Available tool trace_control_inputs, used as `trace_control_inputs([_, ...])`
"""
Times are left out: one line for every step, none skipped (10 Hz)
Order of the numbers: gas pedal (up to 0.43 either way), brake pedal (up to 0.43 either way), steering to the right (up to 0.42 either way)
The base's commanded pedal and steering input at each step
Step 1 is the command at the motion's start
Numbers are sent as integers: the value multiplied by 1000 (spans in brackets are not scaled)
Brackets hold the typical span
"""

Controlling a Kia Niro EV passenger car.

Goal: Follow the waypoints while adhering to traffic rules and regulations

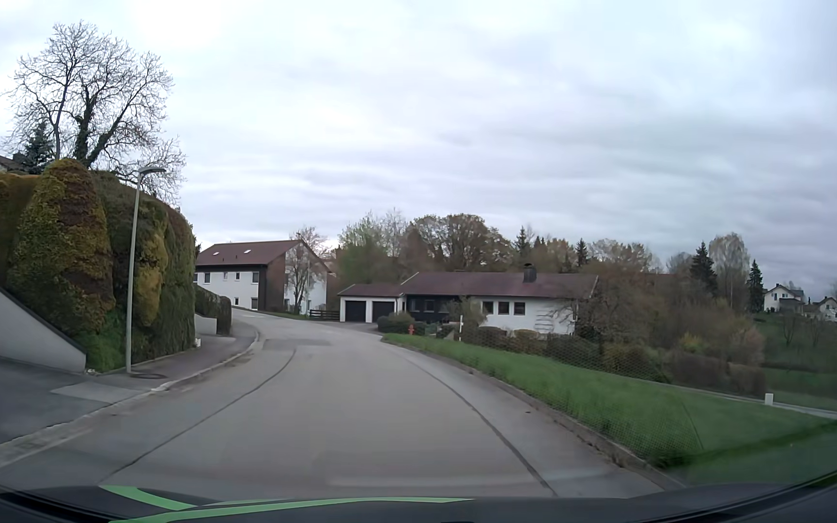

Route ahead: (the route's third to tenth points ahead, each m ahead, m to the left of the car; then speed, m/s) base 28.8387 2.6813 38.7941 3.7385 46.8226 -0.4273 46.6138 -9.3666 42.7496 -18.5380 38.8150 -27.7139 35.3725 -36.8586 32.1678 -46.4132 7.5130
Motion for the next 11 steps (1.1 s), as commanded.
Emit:
trace_control_inputs([59,0,-25])
trace_control_inputs([59,0,-27])
trace_control_inputs([59,0,-29])
trace_control_inputs([59,0,-30])
trace_control_inputs([59,0,-30])
trace_control_inputs([59,0,-31])
trace_control_inputs([59,0,-31])
trace_control_inputs([59,0,-31])
trace_control_inputs([59,0,-31])
trace_control_inputs([59,0,-31])
trace_control_inputs([59,0,-31])
